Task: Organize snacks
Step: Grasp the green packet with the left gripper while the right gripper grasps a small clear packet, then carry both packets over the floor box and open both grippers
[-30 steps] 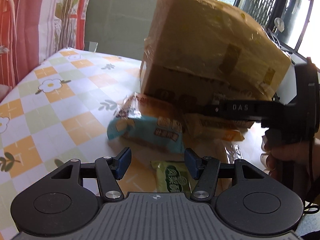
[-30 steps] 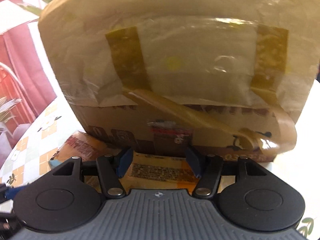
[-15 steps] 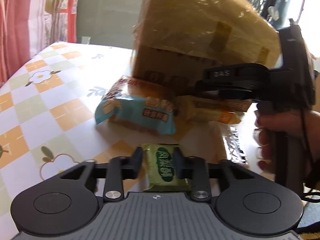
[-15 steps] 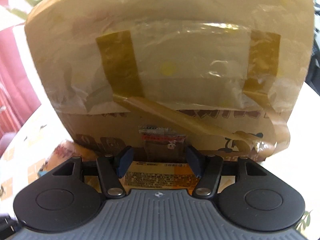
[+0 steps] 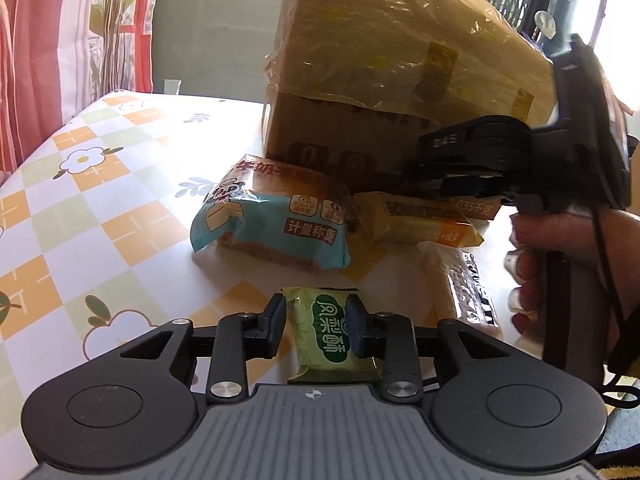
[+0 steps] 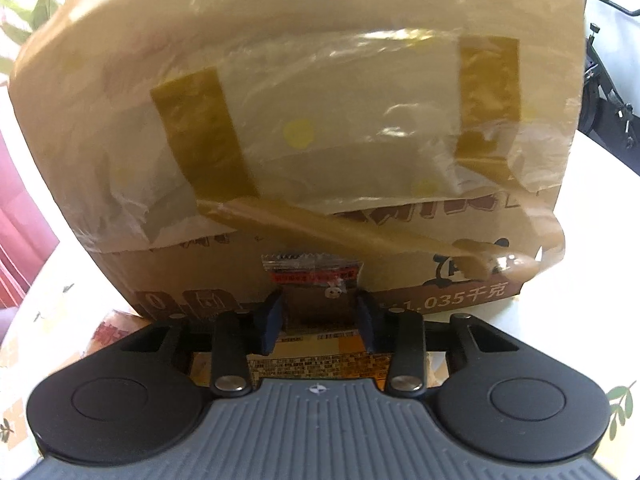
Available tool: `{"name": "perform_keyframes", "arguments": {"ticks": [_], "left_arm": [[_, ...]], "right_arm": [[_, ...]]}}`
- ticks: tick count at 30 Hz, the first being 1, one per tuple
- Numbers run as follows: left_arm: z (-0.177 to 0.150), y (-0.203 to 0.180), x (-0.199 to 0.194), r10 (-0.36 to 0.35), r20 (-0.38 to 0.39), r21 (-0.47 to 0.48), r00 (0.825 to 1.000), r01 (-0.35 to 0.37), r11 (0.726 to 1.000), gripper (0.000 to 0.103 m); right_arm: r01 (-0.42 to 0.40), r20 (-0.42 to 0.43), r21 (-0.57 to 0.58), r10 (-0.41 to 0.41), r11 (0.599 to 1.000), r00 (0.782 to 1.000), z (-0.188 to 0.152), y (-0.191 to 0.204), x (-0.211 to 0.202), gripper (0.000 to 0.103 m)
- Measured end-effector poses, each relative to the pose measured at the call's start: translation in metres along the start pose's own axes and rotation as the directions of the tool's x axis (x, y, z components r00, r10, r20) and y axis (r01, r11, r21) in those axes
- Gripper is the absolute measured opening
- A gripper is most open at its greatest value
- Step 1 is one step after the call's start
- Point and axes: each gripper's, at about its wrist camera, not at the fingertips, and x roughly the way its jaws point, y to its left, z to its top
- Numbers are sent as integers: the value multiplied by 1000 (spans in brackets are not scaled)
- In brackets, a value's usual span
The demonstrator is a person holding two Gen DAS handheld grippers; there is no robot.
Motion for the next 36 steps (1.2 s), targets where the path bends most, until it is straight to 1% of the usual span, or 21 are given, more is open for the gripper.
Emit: {"name": "perform_keyframes", "arguments": {"ticks": [4, 5, 7, 12, 14, 16, 17, 18, 19, 22, 25, 29, 32, 36], "left_arm": [[0, -1, 2, 6, -14, -7, 1000, -6, 1000, 42], [0, -2, 3, 6, -18, -9, 1000, -7, 1000, 48], [0, -4, 3, 10, -26, -12, 1000, -10, 1000, 54], [-2, -12, 5, 24, -48, 17, 999, -23, 1000, 54], [-4, -15, 7, 34, -61, 25, 998, -32, 999, 54], [-5, -19, 8, 52, -58, 40, 997, -49, 998, 54], [-5, -20, 9, 60, -58, 47, 997, -58, 997, 52], [-5, -21, 9, 68, -57, 48, 996, -65, 997, 48], [-5, -21, 8, 67, -56, 42, 996, -65, 997, 41], [-4, -21, 6, 70, -54, 15, 996, -69, 997, 41], [-2, -23, -1, 83, -31, 5, 996, -83, 997, 41], [7, -29, -16, 97, 22, -5, 995, -97, 995, 40], [18, -32, -30, 118, 77, -5, 990, -118, 993, 40], [35, -39, -48, 128, 147, -6, 981, -128, 992, 40]], "right_arm": [[-44, 13, -5, 44, 999, 999, -3, -16, -15, 40], [-58, 14, -11, 58, 998, 998, -5, -18, -19, 40], [-91, 16, -24, 91, 996, 996, -10, -24, -26, 40], [-187, 26, -104, 190, 977, 981, -24, -33, -45, 40], [-214, 41, -153, 223, 965, 974, -28, -29, -53, 40], [-239, 50, -204, 253, 950, 966, -30, -26, -60, 40], [-248, 54, -222, 266, 943, 962, -30, -24, -64, 40], [-259, 58, -238, 280, 936, 958, -31, -24, -67, 40], [-269, 61, -252, 293, 930, 954, -32, -22, -69, 40], [-296, 74, -276, 327, 915, 942, -35, -22, -76, 40], [-313, 91, -287, 351, 905, 932, -37, -25, -81, 40], [-327, 120, -281, 371, 902, 921, -35, -32, -89, 40], [-334, 152, -277, 385, 901, 910, -32, -39, -96, 40], [-343, 201, -293, 408, 893, 891, -27, -44, -109, 40]]}}
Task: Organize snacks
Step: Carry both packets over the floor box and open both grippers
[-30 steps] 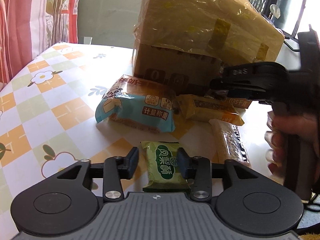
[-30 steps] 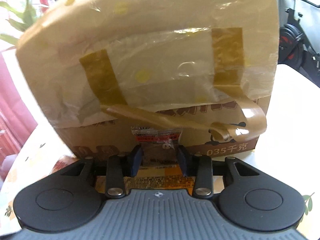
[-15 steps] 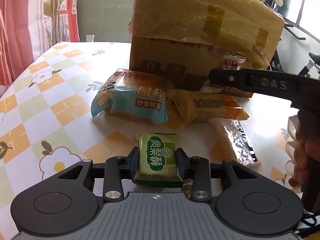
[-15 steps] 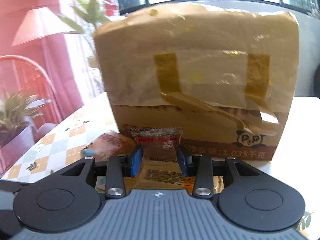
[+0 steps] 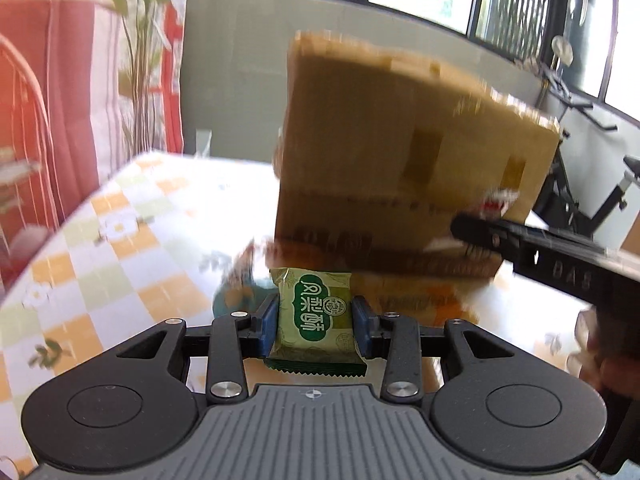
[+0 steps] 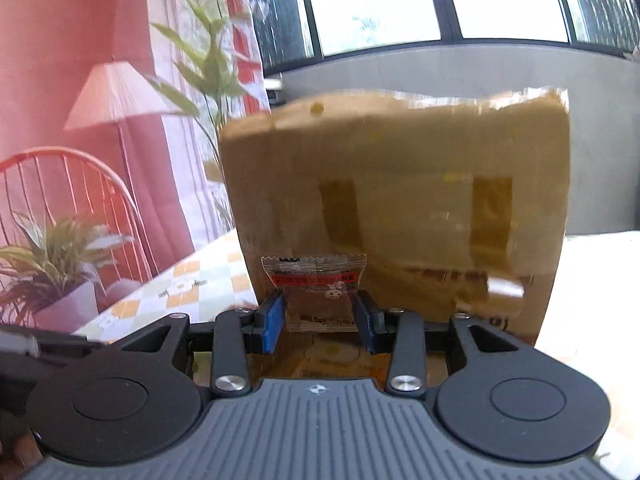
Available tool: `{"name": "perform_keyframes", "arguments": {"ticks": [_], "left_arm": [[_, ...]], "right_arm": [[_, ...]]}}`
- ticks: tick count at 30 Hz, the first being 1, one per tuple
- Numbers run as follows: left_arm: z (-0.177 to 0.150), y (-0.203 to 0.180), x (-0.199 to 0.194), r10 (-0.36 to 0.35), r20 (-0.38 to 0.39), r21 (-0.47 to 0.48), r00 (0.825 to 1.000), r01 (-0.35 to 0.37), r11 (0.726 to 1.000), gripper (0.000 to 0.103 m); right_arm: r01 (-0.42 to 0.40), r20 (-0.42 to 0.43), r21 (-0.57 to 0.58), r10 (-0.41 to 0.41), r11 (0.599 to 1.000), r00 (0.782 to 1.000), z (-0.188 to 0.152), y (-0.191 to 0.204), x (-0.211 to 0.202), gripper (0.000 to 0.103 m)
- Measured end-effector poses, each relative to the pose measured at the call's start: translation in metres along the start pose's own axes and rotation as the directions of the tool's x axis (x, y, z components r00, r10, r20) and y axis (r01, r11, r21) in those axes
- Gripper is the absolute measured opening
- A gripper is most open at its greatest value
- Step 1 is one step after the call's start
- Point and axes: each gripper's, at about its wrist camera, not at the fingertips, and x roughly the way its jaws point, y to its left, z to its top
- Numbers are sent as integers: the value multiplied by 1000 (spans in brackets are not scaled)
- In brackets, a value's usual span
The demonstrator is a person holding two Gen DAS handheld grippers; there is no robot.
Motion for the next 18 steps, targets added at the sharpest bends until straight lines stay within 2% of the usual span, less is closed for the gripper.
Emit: {"name": "perform_keyframes", "arguments": {"ticks": [7, 13, 18], "left_arm": [[46, -11, -19, -14, 121, 10, 993, 12, 1000, 40], [115, -22, -22, -49, 277, 41, 960, 39, 998, 40], [165, -41, 5, -86, 326, 91, 941, 60, 994, 41]], "right_arm": [[-5, 138, -51, 12, 999, 990, 32, -4, -23, 40], [45, 260, -13, -40, 999, 965, 83, -30, -27, 40], [123, 268, 11, -122, 992, 956, 119, -50, -6, 40]]}}
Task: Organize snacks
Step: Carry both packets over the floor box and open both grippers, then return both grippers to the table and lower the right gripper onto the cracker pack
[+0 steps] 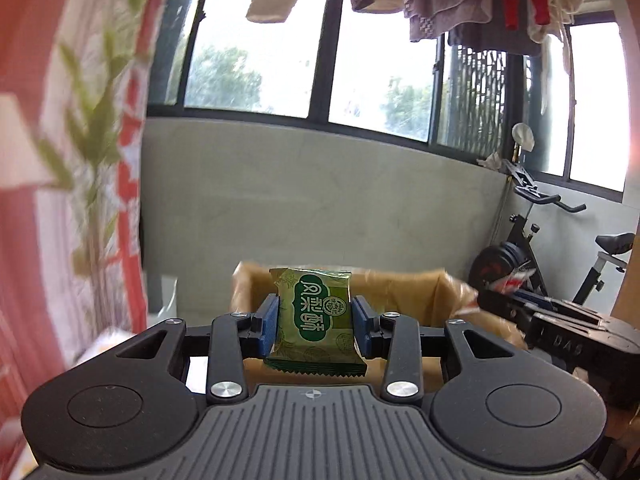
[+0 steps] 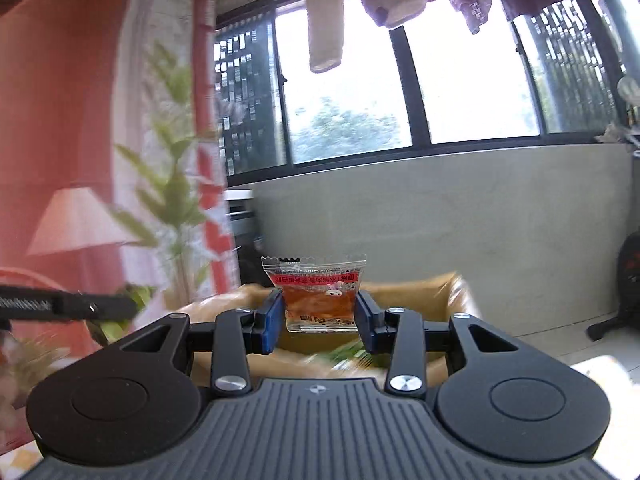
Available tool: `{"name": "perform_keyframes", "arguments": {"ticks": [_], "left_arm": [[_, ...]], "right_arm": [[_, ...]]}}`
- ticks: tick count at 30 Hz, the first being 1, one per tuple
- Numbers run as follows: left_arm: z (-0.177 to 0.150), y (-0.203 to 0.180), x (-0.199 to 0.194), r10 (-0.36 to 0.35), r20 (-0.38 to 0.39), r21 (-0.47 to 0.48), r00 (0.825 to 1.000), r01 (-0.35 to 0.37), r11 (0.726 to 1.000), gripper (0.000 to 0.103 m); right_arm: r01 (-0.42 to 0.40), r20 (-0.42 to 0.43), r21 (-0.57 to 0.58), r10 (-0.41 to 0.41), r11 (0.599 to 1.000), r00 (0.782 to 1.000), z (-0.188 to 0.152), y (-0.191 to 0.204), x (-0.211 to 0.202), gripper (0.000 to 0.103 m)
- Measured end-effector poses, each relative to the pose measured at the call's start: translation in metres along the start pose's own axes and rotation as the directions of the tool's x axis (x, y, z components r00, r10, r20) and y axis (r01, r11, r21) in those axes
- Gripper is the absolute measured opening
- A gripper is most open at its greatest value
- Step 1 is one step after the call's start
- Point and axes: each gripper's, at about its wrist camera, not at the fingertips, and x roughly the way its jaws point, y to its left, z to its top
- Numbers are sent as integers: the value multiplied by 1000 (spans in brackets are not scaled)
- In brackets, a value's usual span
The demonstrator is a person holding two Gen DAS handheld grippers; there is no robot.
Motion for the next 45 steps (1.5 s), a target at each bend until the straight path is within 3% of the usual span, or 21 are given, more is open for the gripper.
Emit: {"name": "perform_keyframes", "arguments": {"ticks": [4, 6, 8, 11, 19, 27, 36, 45], "left_arm": [[7, -9, 48, -21, -60, -14, 998, 21, 1000, 41], [4, -11, 74, -53, -122, -18, 991, 51, 999, 42], [-2, -13, 86, -73, -157, -26, 985, 69, 997, 51], [-12, -14, 80, -68, -163, -38, 984, 62, 997, 56], [-20, -2, 42, -97, -150, -12, 984, 96, 995, 56], [-42, 23, 1, -102, -151, -48, 983, 96, 994, 56], [-97, 38, -10, -87, -264, -120, 960, 57, 991, 56], [-147, 40, -11, -91, -377, -174, 922, 26, 984, 56]], "right_arm": [[69, -103, 51, -64, 996, 993, 2, -18, 33, 42], [91, -194, 70, -76, 993, 978, -1, -24, 47, 49], [111, -220, 50, -97, 993, 971, -6, -22, 48, 52], [84, -164, 17, -80, 996, 983, -10, -14, 29, 63], [77, -108, 103, -66, 992, 992, -19, -4, -20, 64], [68, -183, 109, -47, 992, 982, -47, 11, -55, 64], [68, -374, 123, -18, 990, 927, -89, 13, -50, 64], [5, -557, 86, 44, 996, 829, -126, 30, -42, 64]]}}
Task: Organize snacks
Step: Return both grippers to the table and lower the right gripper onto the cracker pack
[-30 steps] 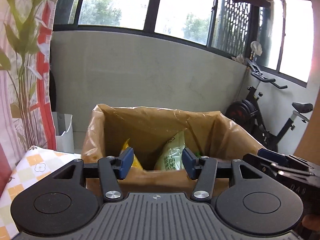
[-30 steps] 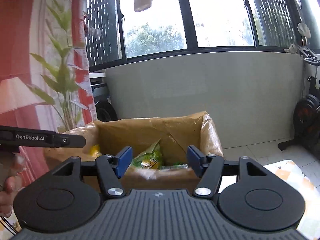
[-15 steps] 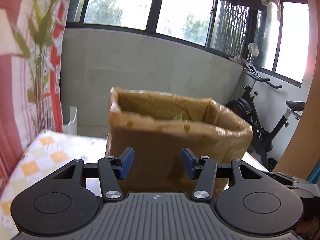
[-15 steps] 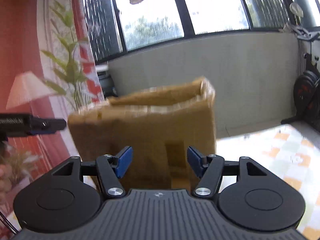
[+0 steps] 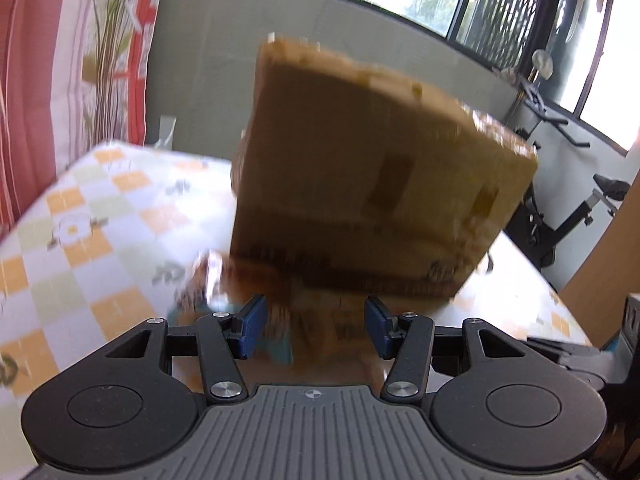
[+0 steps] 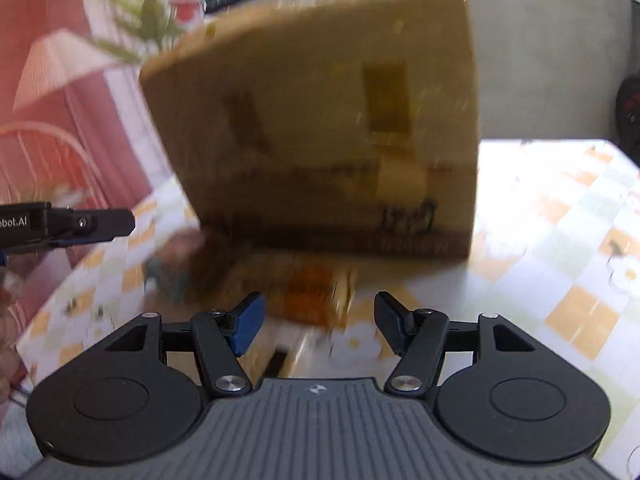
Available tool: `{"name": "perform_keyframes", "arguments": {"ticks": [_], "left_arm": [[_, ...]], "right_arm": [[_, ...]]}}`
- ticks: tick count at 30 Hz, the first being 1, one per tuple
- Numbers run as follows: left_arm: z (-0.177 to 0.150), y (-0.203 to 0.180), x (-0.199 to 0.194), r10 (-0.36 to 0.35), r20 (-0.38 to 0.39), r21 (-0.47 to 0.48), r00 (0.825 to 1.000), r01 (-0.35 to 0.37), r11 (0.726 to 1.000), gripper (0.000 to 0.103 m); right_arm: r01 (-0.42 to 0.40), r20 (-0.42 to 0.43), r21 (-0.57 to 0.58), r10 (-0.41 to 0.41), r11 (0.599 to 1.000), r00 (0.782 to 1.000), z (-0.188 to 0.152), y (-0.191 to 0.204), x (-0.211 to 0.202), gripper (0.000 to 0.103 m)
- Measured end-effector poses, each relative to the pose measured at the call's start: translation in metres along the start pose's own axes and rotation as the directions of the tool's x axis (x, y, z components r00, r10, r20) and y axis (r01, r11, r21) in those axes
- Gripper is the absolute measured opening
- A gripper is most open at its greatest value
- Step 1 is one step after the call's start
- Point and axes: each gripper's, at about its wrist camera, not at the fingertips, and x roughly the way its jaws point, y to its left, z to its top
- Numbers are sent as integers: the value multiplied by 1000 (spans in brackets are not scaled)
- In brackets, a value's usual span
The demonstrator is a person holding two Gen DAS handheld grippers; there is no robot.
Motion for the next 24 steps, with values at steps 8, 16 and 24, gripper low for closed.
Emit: {"name": "perform_keyframes", "arguments": {"ticks": [8, 16, 24], "left_arm": [[-22, 1, 9, -10, -73, -36, 997, 7, 999, 56], [-24, 4, 11, 1, -73, -53, 997, -5, 999, 56], [-26, 8, 10, 14, -76, -81, 997, -20, 997, 55]], "right_arm": [[66, -73, -78, -71, 995, 995, -18, -6, -2, 64], [10, -141, -174, -35, 985, 989, -33, 8, 2, 64], [-67, -171, -299, 16, 952, 985, -32, 37, 16, 64]]}}
